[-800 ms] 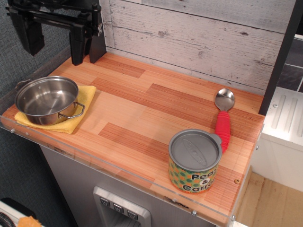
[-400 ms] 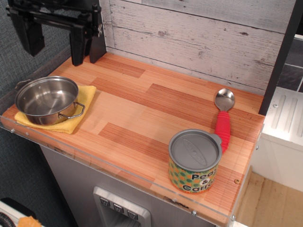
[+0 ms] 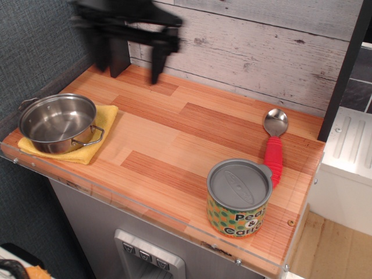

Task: Move the red spoon behind the yellow rag, between the rag and the wall.

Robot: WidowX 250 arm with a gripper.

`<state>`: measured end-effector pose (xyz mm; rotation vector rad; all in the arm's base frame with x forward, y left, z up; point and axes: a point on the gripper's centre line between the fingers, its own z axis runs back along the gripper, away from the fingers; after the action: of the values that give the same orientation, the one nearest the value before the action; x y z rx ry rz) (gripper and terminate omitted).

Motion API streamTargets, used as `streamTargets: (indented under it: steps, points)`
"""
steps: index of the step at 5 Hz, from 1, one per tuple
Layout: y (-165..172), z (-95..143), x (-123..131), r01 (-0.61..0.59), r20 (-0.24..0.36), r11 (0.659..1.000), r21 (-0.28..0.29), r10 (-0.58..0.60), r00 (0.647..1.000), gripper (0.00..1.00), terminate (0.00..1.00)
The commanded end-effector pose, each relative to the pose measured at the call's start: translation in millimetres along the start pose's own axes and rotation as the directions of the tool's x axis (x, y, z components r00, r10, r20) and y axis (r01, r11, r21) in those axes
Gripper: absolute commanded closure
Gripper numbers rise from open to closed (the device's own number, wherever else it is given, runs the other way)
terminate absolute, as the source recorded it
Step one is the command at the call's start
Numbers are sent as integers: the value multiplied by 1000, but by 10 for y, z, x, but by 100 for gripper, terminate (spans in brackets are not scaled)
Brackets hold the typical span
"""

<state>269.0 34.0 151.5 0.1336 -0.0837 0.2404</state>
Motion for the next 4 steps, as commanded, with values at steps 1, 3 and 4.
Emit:
streamTargets:
  steps: [1,3,4]
  points:
    - [-668,-242,324,12,58,998,-63,-8,998,0,0]
    - [-1223,-502,538,49,92,994,-97,-40,995,0,0]
    - [-1504,-722,564,96,59,991,-96,-91,994,0,0]
